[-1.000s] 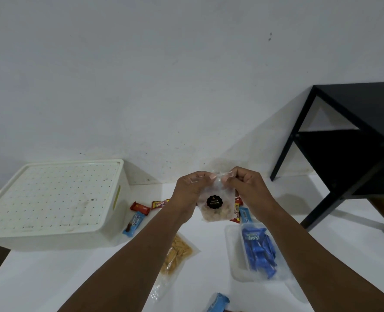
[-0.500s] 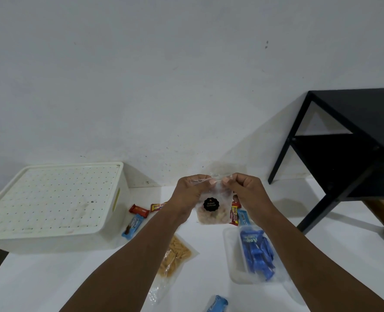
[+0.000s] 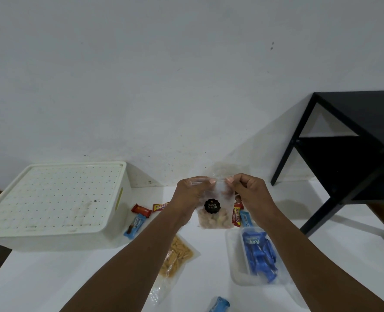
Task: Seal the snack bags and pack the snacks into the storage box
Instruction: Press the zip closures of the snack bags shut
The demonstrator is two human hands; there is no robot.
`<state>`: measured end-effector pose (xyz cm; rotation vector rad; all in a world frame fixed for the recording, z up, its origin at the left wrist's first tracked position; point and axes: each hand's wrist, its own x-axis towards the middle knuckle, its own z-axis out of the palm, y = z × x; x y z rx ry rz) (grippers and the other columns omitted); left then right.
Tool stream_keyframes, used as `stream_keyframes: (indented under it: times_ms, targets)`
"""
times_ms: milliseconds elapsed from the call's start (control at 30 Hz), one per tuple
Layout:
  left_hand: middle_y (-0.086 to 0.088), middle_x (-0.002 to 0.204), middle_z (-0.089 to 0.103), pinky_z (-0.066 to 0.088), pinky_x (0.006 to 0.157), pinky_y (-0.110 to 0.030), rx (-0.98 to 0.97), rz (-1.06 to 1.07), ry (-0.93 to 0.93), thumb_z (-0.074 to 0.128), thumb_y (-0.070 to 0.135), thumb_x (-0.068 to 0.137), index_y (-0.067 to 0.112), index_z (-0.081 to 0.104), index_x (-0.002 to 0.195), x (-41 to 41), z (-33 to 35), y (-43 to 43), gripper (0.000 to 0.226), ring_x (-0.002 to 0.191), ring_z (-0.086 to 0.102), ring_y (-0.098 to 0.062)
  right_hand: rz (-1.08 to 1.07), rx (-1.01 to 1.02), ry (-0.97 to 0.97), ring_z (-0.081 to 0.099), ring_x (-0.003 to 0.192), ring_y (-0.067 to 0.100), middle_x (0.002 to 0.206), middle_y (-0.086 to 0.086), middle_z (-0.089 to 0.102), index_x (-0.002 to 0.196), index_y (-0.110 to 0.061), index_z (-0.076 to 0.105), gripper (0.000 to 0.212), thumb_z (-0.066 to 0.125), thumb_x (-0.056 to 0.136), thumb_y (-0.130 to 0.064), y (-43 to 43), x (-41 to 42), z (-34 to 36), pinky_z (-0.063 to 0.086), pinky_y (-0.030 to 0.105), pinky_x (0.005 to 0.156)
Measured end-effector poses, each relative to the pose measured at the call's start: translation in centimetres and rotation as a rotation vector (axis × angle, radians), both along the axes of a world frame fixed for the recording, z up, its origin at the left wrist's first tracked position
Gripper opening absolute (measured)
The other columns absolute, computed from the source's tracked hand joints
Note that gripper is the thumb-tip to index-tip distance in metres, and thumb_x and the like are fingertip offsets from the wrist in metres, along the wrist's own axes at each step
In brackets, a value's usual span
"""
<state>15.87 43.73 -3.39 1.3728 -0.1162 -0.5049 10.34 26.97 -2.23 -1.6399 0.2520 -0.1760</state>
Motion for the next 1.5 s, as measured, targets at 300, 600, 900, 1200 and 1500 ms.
stream_keyframes:
  times_ms: [300,600,900,1200,1500]
  targets:
    - [-0.02,0.087,0.075,0.051,0.08,-0.049,0.027,0.133,0.037,0.079,0.024,0.082,0.002,0.074,0.093,0.1,-2.4,-0.1,0.025,0.084,0.066,-0.031,-0.013,-0.048,0.061,0.063,0.063,0.01,0.069,0.001,0.072,0.08,-0.009,0.068,0.025,0.06,0.098,-0.024,-1.0,0.7,-2.0,0.052,0.031,0.066]
    - [-0.02,0.082,0.074,0.052,0.095,-0.053,0.078,0.116,0.003,0.074,0.015,0.086,-0.001,0.073,0.096,0.1,-4.9,0.1,0.019,0.08,0.069,-0.028,0.138,-0.176,0.129,0.065,0.076,0.016,0.083,0.008,0.075,0.091,-0.01,0.075,0.012,0.066,0.094,-0.018,-0.7,1.4,-4.1,0.055,0.039,0.08]
    - [-0.024,0.088,0.074,0.05,0.098,-0.057,0.059,0.096,0.026,0.074,0.017,0.086,-0.004,0.072,0.095,0.7,-4.8,0.5,0.024,0.081,0.069,-0.028,0.149,-0.205,0.094,0.064,0.066,0.012,0.076,0.012,0.072,0.084,0.0,0.069,0.016,0.069,0.09,-0.014,-0.4,2.7,-3.9,0.052,0.032,0.071]
    - [-0.021,0.087,0.065,0.047,0.078,-0.04,0.037,0.109,0.039,0.069,0.008,0.089,-0.008,0.061,0.09,0.2,-4.4,0.9,0.018,0.069,0.072,-0.014,0.173,-0.03,0.142,0.063,0.072,0.022,0.073,0.008,0.073,0.08,-0.013,0.075,0.011,0.074,0.088,-0.021,-0.8,1.8,-4.5,0.051,0.04,0.078]
    - [-0.016,0.087,0.071,0.053,0.085,-0.044,0.008,0.04,0.099,0.07,0.017,0.089,-0.002,0.064,0.092,-0.1,-4.2,0.6,0.02,0.081,0.071,-0.024,0.192,-0.075,0.066,0.057,0.066,0.019,0.067,0.006,0.065,0.075,-0.004,0.068,0.017,0.075,0.085,-0.016,-1.1,1.9,-3.8,0.046,0.037,0.07]
